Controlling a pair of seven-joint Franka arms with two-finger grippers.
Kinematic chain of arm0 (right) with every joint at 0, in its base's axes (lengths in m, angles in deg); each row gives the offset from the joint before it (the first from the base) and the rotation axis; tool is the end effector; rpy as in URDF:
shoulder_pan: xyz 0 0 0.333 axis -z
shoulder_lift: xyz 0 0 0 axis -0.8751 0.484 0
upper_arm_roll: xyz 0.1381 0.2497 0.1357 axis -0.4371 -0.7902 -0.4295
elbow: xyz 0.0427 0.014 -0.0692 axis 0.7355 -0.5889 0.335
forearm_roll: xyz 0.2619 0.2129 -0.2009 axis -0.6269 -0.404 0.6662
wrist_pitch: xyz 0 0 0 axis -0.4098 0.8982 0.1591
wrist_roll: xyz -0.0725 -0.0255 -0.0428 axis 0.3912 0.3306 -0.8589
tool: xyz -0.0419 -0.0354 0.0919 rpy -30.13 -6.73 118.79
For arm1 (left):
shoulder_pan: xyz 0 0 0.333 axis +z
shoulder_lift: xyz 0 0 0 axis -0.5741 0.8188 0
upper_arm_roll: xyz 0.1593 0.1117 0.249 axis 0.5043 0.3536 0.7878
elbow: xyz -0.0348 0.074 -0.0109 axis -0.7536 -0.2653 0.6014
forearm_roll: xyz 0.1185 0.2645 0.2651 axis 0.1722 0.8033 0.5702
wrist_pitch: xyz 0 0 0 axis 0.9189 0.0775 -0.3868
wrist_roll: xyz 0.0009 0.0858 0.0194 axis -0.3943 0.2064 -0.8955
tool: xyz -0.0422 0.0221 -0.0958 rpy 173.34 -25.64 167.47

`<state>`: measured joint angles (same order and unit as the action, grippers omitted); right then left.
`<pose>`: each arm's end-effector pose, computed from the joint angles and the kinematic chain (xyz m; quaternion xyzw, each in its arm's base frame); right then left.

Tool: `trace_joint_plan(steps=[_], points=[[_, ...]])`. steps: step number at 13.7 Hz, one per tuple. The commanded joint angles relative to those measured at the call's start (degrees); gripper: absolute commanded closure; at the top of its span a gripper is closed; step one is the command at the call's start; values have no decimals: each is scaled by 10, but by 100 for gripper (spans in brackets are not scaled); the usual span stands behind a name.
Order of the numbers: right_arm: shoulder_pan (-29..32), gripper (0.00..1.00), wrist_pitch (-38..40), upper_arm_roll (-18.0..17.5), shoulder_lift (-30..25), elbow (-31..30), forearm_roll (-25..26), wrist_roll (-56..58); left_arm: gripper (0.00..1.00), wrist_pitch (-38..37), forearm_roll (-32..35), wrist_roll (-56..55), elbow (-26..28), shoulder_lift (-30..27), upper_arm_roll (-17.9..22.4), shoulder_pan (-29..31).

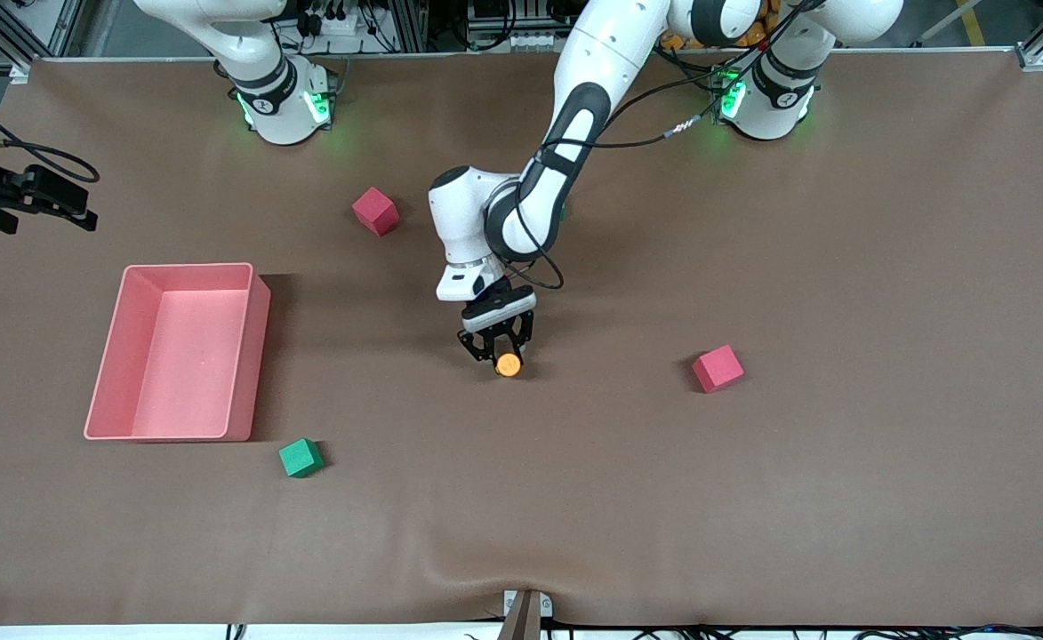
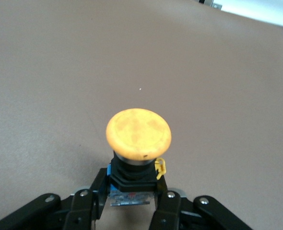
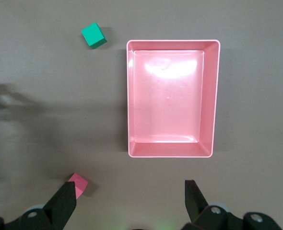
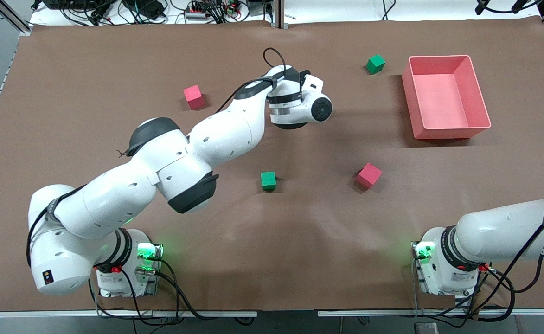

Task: Place and upright button with both arms
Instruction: 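Lower the button upright onto the table and open the left gripper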

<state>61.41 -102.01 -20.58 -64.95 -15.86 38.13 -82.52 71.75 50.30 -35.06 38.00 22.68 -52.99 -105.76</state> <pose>0.5415 -0.0129 0.6357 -0.9994 -0.0098 0.0311 0.0089 0.4610 -0.6025 0.1562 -0.9049 -0.2146 -0.3667 0.0254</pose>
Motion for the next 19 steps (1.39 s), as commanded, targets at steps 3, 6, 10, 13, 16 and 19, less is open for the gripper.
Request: trace_joint_plan(steps=[3, 6, 10, 13, 16, 19], points=[[10, 0, 0, -9, 0, 3, 3, -7, 100, 21, 102, -106, 0, 18, 0, -2], [10, 0, 0, -9, 0, 3, 2, -7, 99, 21, 109, -120, 0, 25, -1, -2], [9, 0, -1, -9, 0, 3, 2, -7, 91, 21, 109, -120, 0, 34, -9, -2], [10, 0, -1, -9, 0, 3, 3, -7, 33, 21, 110, -119, 0, 33, -10, -6], [10, 0, -1, -9, 0, 3, 3, -7, 0, 21, 107, -116, 0, 26, -22, -6], [10, 0, -1, -9, 0, 3, 3, -7, 0, 3, 95, -115, 0, -11, -47, -6]])
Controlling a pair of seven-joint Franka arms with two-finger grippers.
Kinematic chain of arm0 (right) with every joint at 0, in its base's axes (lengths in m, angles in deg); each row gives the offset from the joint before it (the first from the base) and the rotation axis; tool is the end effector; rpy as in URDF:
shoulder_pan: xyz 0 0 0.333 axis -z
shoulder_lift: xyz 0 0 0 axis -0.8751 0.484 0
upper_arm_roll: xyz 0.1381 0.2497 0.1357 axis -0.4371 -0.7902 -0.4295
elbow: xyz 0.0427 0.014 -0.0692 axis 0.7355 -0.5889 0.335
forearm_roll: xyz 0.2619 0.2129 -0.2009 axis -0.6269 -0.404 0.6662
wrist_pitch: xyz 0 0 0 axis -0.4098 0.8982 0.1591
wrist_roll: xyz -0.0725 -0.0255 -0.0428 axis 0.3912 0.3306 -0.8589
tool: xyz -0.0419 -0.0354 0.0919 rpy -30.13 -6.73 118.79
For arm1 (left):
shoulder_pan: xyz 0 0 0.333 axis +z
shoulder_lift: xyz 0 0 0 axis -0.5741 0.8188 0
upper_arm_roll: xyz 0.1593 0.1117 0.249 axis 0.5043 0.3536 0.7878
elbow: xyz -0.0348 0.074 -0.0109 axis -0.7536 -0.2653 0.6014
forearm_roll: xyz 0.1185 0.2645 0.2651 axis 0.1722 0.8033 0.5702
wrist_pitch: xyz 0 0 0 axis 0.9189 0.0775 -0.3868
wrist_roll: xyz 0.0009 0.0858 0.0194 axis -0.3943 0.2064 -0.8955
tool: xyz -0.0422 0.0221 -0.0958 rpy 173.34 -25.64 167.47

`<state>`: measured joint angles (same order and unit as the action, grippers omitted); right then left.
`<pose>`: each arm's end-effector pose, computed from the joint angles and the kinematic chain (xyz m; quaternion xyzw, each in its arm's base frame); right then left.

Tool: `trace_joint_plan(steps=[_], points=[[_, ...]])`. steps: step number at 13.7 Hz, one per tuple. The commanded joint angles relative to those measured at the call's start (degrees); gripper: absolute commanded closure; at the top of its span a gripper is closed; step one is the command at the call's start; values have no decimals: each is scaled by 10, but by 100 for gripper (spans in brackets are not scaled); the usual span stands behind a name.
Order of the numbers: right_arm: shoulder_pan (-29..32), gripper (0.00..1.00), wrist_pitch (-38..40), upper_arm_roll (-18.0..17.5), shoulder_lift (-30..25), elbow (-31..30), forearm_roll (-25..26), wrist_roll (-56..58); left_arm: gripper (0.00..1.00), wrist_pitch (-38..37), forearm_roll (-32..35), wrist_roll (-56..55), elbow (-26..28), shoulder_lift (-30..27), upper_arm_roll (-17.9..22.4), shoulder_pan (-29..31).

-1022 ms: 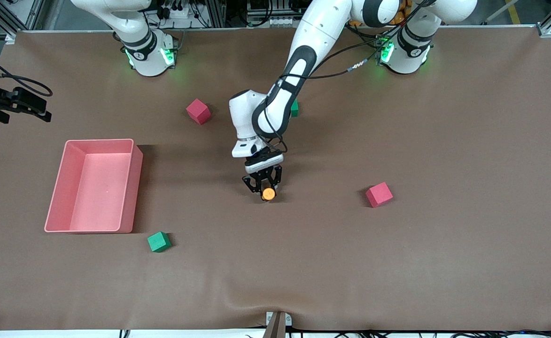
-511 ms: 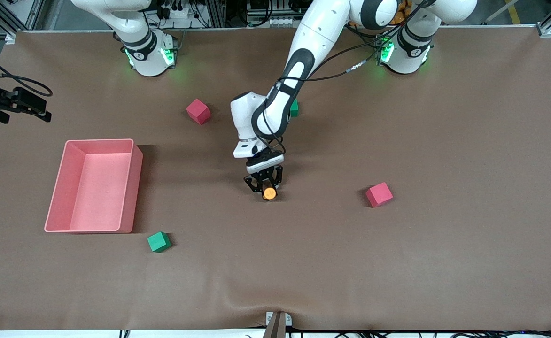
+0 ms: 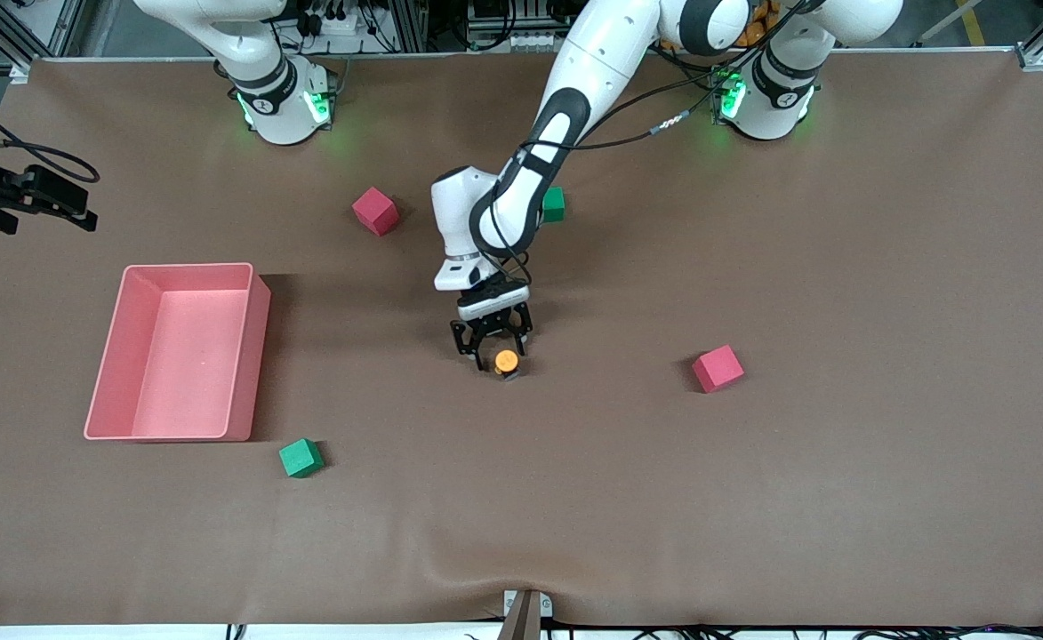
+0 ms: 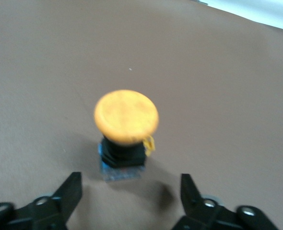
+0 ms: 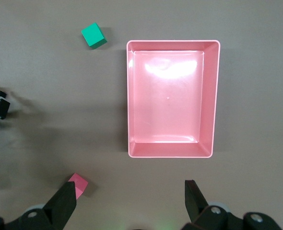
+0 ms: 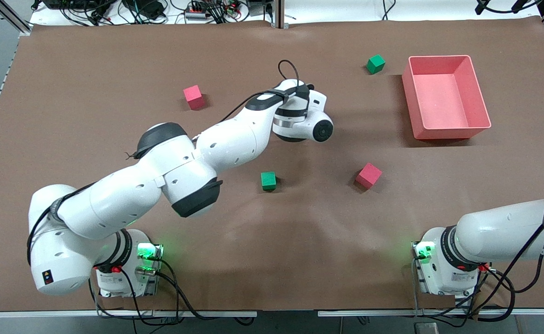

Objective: Place and upright button with both arms

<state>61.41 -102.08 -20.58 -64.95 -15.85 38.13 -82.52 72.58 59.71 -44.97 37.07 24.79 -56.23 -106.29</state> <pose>0.5417 -0.0129 0.6359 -0.9995 -0.0098 0.0304 0.0089 0.4280 -0.6220 0.1266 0.8959 0.2060 0.3936 0.0005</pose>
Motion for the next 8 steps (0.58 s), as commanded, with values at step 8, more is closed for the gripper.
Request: trace_joint_plan(steps=[8], points=[[10, 0, 0, -9, 0, 3, 3, -7, 0, -153, -177, 112, 8, -168, -32, 3]])
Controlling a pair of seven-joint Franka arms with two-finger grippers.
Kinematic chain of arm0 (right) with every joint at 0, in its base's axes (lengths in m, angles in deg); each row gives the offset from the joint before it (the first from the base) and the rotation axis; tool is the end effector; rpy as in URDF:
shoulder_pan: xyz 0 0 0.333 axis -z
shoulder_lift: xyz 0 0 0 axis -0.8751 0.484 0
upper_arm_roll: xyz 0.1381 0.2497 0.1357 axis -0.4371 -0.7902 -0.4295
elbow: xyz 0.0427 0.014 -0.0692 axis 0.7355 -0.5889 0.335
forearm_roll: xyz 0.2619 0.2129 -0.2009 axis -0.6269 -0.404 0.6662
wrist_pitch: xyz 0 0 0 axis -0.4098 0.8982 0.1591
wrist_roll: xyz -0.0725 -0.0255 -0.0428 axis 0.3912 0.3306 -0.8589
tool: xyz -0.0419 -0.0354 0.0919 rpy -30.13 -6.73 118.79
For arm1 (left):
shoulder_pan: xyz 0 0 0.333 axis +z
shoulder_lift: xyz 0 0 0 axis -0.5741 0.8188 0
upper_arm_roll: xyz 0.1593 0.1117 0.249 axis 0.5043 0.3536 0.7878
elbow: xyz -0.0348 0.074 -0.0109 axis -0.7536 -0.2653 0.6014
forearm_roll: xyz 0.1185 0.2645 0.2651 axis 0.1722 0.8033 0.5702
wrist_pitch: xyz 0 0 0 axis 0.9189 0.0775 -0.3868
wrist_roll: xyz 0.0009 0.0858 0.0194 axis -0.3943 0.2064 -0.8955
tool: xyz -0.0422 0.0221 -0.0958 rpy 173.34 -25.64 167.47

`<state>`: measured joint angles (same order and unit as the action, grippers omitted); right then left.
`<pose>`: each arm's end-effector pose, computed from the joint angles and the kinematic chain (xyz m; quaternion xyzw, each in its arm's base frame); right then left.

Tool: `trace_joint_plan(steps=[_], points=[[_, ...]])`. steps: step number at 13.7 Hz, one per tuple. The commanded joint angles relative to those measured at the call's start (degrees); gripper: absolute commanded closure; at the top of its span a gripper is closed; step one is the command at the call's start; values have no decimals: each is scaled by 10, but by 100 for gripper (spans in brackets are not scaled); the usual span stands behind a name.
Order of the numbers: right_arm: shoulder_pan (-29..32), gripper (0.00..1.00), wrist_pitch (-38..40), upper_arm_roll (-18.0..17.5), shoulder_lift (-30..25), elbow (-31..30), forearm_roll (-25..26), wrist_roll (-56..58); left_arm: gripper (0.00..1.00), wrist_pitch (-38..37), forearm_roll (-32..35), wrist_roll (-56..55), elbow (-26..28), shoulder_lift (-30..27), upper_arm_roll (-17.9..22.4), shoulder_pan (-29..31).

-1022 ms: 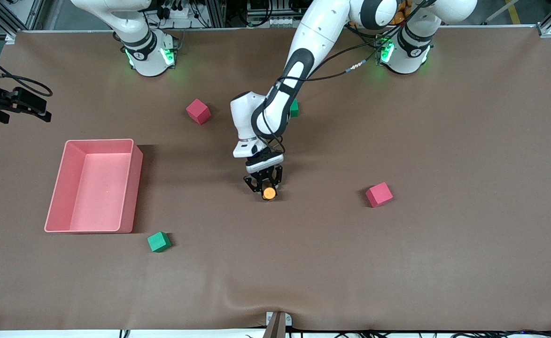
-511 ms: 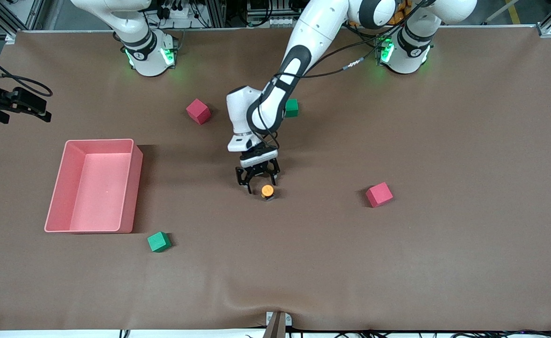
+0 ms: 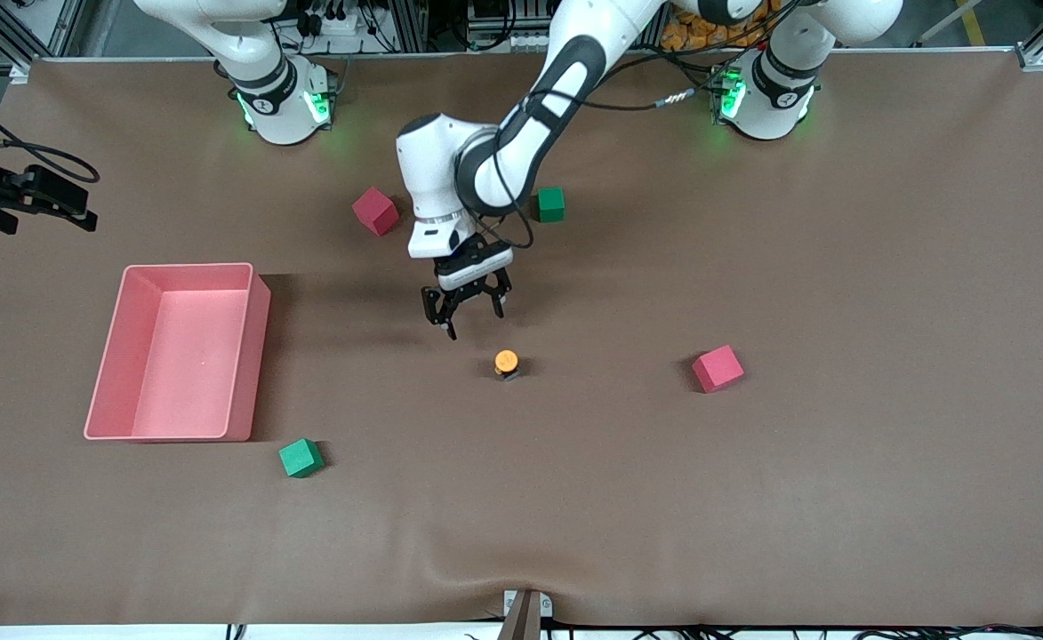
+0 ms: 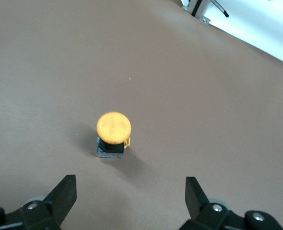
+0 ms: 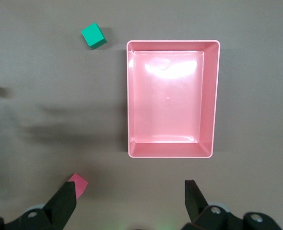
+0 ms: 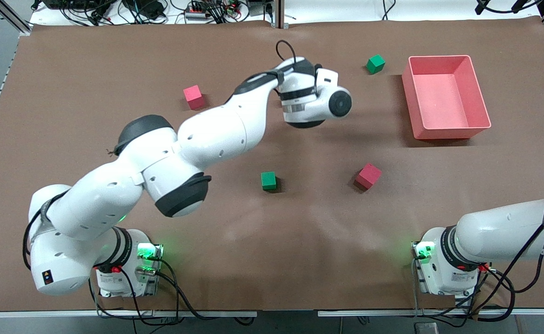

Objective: Place and upright button with both arms

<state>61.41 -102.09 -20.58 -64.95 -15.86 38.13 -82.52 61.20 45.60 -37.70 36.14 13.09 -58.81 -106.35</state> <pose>0.5417 -0.0129 0.6359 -0.9995 -0.0098 0.0304 0.0089 0.4207 -0.6426 0.2629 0.9023 0.2947 0.3144 0.0112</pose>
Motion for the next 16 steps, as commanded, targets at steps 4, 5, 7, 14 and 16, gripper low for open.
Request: trace_joint_plan(steps=[4, 5, 7, 14, 16], points=[[10, 0, 0, -9, 0, 3, 3, -7, 0, -111, -125, 175, 18, -156, -5, 56], [10, 0, 0, -9, 0, 3, 3, -7, 0, -128, -145, 208, 18, -178, -4, 73], [10, 0, 0, -9, 0, 3, 3, -7, 0, -153, -177, 286, 18, -220, -4, 123], [11, 0, 0, -9, 0, 3, 3, -7, 0, -250, -266, 501, 18, -314, -6, 273], [10, 0, 0, -9, 0, 3, 3, -7, 0, -282, -282, 574, 18, -333, -5, 306]])
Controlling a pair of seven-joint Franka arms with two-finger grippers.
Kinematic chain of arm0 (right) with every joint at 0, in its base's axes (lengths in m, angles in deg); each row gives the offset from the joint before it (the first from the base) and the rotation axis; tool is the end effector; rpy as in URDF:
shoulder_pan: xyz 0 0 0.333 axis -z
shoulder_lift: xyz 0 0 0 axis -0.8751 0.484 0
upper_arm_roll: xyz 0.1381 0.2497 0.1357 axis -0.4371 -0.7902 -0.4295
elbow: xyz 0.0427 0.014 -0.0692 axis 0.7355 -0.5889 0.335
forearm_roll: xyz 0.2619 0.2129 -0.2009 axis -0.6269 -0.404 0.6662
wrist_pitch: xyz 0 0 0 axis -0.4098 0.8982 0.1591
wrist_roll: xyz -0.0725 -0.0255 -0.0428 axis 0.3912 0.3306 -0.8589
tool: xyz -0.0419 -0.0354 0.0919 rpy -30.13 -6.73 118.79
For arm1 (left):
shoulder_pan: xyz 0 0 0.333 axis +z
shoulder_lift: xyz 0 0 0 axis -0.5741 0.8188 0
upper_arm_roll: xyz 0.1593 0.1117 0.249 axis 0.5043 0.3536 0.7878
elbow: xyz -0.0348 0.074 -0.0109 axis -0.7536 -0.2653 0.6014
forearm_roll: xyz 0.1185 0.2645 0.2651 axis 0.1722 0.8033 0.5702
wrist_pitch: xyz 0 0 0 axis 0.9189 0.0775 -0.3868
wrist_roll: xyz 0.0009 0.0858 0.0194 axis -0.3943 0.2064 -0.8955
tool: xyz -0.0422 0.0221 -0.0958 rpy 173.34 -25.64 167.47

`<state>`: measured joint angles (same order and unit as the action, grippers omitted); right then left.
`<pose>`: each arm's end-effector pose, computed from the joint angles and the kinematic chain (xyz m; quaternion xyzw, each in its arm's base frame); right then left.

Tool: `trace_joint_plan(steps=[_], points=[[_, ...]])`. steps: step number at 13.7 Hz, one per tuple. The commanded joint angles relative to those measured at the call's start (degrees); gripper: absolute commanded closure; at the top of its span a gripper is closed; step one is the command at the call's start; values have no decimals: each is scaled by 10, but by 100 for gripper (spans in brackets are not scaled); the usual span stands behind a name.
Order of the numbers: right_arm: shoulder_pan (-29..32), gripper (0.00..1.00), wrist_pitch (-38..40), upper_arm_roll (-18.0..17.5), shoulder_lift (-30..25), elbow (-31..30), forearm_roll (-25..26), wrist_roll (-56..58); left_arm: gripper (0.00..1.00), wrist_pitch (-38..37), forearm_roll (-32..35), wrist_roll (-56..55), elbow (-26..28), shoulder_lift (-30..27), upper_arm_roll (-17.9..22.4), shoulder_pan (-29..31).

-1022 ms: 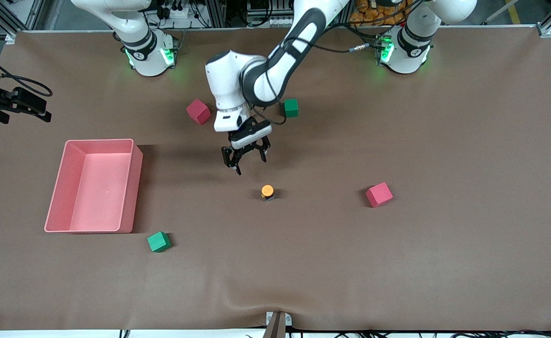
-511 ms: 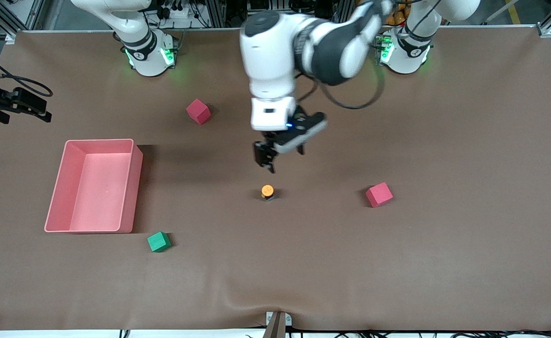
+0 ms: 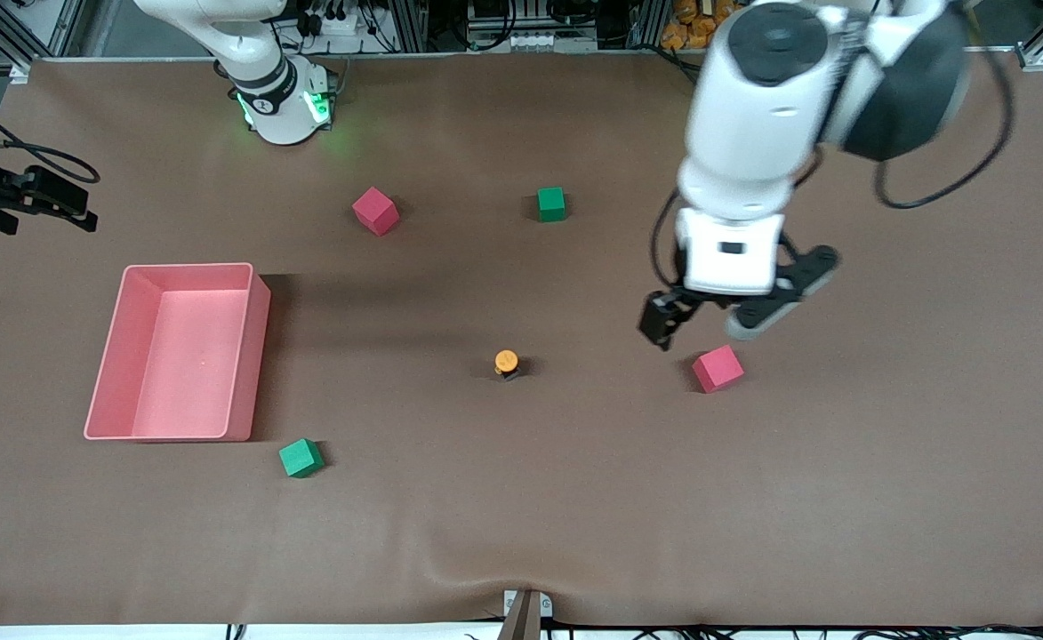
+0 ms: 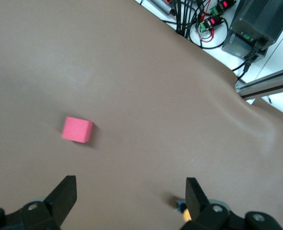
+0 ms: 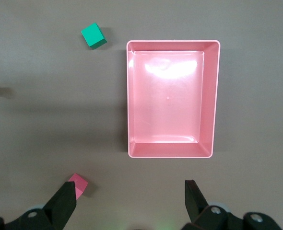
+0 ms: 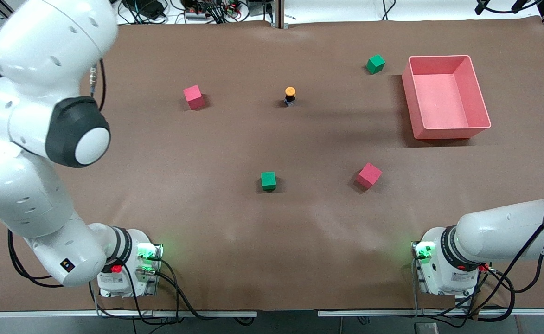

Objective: Place and upright button with both arms

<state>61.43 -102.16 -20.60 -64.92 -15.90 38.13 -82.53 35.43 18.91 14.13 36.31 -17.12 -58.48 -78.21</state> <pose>0.5420 -0.0129 0.6353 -0.9995 -0.0097 0.0304 0.0089 0.5982 -0.3152 0.5858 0.9512 0.2904 0.1031 0.0164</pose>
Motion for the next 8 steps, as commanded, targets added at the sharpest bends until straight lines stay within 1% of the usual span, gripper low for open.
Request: trace_joint_plan(steps=[1, 4, 5, 6, 8], points=[[9, 0, 0, -9, 0, 3, 3, -7, 0, -37, -16, 92, 16, -38, -9, 35], [9, 0, 0, -9, 0, 3, 3, -7, 0, -106, -18, 179, 16, -68, -10, 63], [9, 0, 0, -9, 0, 3, 4, -7, 0, -120, -18, 207, 16, -76, -7, 70], [9, 0, 0, -9, 0, 3, 3, -7, 0, -126, -18, 229, 16, -81, -11, 91], [9, 0, 0, -9, 0, 3, 3, -7, 0, -139, -18, 285, 18, -95, -41, 144]])
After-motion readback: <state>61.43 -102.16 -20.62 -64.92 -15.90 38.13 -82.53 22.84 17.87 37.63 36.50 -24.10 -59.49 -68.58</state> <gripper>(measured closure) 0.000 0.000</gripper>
